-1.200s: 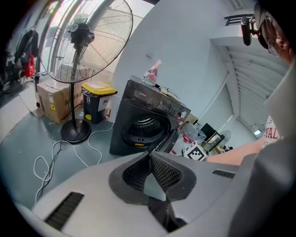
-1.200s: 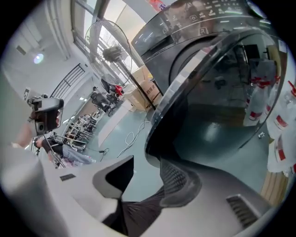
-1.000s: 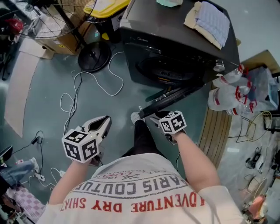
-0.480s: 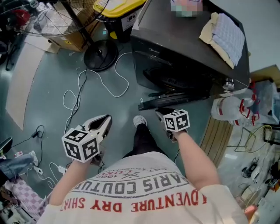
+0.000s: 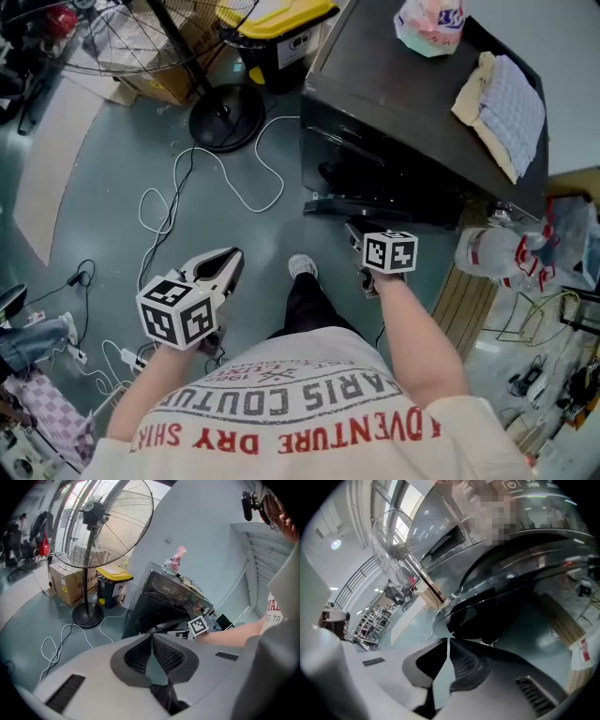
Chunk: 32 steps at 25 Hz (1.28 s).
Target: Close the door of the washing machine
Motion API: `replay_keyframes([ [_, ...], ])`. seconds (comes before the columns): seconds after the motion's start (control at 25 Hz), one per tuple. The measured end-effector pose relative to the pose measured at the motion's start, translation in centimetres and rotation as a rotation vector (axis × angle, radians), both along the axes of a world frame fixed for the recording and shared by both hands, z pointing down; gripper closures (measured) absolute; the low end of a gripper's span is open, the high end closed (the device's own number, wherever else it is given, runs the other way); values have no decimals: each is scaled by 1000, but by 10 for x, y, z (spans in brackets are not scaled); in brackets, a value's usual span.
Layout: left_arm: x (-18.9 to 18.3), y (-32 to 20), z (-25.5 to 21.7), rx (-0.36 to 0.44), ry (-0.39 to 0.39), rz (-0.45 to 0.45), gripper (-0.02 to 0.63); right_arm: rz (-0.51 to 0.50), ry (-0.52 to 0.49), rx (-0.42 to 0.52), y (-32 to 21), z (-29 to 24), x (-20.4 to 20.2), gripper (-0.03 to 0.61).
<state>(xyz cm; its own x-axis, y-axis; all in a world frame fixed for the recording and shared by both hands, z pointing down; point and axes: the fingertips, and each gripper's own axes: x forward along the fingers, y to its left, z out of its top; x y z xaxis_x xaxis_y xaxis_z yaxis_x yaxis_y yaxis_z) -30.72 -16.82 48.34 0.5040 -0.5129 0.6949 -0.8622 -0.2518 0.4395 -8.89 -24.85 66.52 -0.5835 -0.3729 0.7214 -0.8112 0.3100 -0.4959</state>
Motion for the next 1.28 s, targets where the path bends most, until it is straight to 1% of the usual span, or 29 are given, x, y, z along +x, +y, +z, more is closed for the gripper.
replay_keyframes([
  [0.24,-6,-6,9,-16,3,-31,574,58,-17,30,-30,-1,2,551],
  [0.48,-11,-15,11,-20,4,-50,574,211,-13,12,-54,3,17,555],
  [0.56,-13,-18,11,-20,5,-59,574,240,-13,9,-61,5,20,555],
  [0.92,-22,-23,14,-25,13,-95,574,260,46,33,-73,4,21,557],
  [1.08,-25,-25,16,-31,9,-100,574,342,12,35,-81,3,24,558],
  [1.28,-28,-28,15,-31,-1,-103,574,375,-11,30,-83,5,25,558],
])
